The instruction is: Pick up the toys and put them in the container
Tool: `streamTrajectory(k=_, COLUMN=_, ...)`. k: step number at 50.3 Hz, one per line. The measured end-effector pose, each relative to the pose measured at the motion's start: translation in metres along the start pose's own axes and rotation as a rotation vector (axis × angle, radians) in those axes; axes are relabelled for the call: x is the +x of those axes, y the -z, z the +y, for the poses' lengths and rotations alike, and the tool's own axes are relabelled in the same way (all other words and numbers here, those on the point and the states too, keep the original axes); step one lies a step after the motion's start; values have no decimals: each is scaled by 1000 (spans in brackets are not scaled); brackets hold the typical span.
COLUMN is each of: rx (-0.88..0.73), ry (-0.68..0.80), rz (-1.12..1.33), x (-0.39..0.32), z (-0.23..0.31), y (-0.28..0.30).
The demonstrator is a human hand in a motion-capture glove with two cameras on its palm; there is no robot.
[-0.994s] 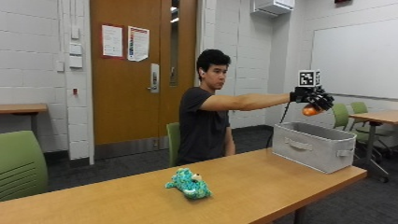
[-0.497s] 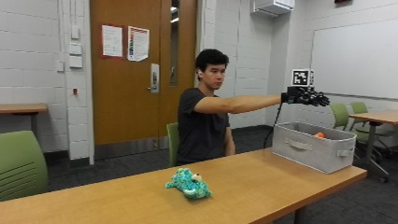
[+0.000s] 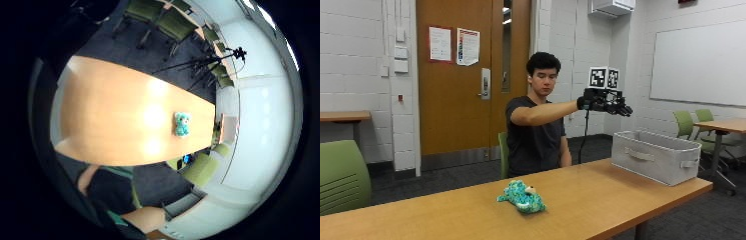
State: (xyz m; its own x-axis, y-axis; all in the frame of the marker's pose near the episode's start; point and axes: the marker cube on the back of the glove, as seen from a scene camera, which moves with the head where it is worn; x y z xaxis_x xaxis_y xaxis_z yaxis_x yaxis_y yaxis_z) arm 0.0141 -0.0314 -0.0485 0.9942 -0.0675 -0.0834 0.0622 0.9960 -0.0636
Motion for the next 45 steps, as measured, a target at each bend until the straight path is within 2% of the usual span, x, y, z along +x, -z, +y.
streamTrajectory(k=5, rx=-12, ry=-35, rz=0, x=67, z=11, y=-5)
streamTrajectory(k=12, rx=-17, ry=-75, rz=-18, x=122, z=25, y=-6)
streamTrajectory(k=25, rx=77, ry=-160, rz=-40, x=241, z=50, y=-22)
streamTrajectory(k=33, rx=80, ry=-194, rz=-53, x=281, z=58, y=-49)
streamTrajectory(k=45, rx=64, ry=-197, rz=-62, x=324, z=59, y=-125)
